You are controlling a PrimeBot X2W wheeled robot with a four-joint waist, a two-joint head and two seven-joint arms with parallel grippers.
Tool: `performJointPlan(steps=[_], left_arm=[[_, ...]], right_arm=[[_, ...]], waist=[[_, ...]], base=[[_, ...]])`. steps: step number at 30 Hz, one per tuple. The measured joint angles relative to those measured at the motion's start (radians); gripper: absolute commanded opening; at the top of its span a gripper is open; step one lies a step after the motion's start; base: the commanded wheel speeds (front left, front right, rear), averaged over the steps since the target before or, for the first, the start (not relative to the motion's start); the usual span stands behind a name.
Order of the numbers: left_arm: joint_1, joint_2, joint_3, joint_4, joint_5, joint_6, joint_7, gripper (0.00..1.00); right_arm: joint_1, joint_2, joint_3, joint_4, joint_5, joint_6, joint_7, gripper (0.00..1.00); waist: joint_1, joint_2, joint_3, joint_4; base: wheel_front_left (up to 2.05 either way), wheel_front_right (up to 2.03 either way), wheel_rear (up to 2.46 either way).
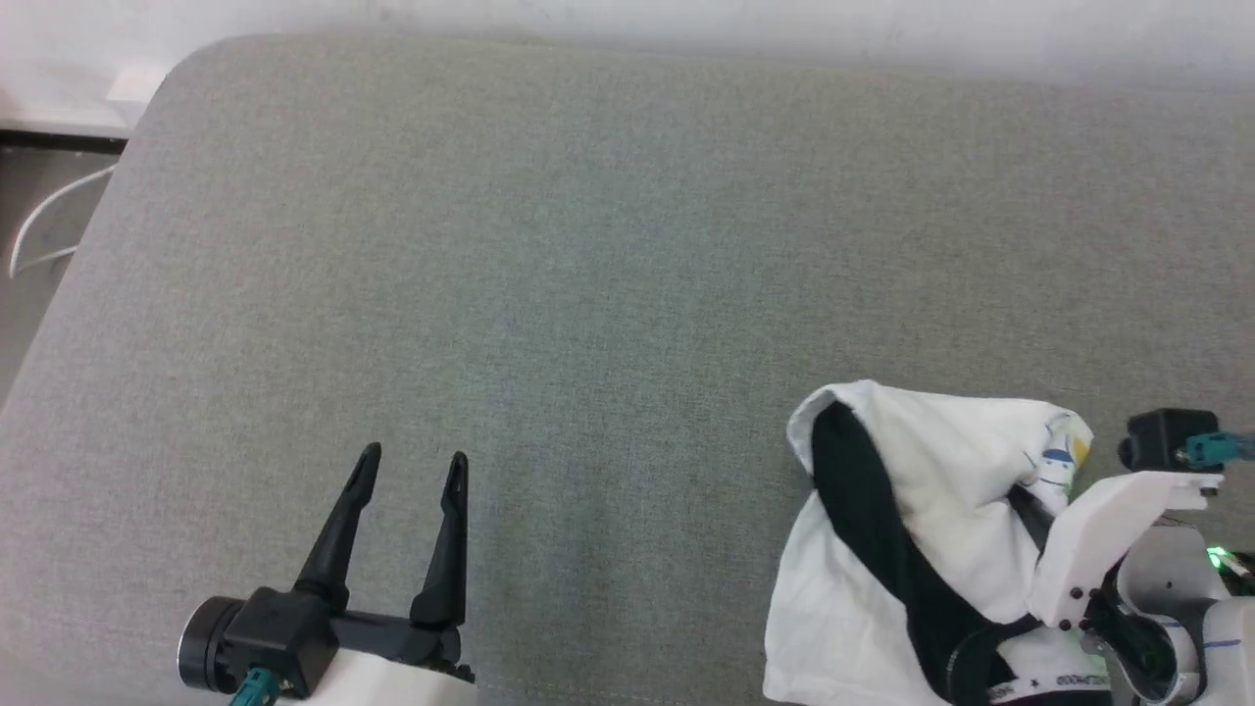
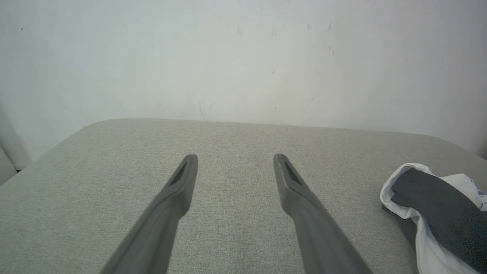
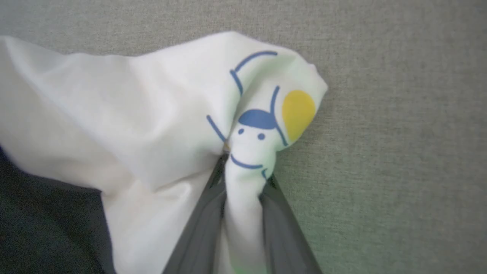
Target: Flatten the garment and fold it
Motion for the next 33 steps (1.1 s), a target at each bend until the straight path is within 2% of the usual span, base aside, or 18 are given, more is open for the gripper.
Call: performJointPlan(steps=[6, 13, 29, 33], left_arm=[[0.002, 0.000, -0.007, -0.018, 0.000, 0.000, 0.000, 1.00], [-0.009, 0.006, -0.021, -0.037, 0.001, 0.000, 0.000, 1.00], [-0.109, 0.067, -0.060, -0.122, 0.051, 0.000, 0.020, 1.00], [-0.128, 0.087, -0.066, -0.150, 0.059, -0.001, 0.041, 1.00]], right_arm=[[-0.057, -0.069, 0.103, -0.048, -0.002, 0.000, -0.035, 0.00], [-0.214, -0.144, 0.185, -0.018, -0.002, 0.000, -0.016, 0.00], [-0.459, -0.268, 0.189, 0.107, -0.030, 0.000, -0.028, 0.00], [-0.518, -0.331, 0.190, 0.135, -0.040, 0.000, -0.044, 0.00]], waist=[[0.0000, 0.0001, -0.014, -0.050], [0.0001, 0.0000, 0.002, -0.132], [0.0002, 0.0000, 0.151, -0.265], [0.0001, 0.0000, 0.201, -0.308]], base=[[0.00, 0.00, 0.00], [0.00, 0.00, 0.00], [0.00, 0.00, 0.00], [0.00, 0.00, 0.00]])
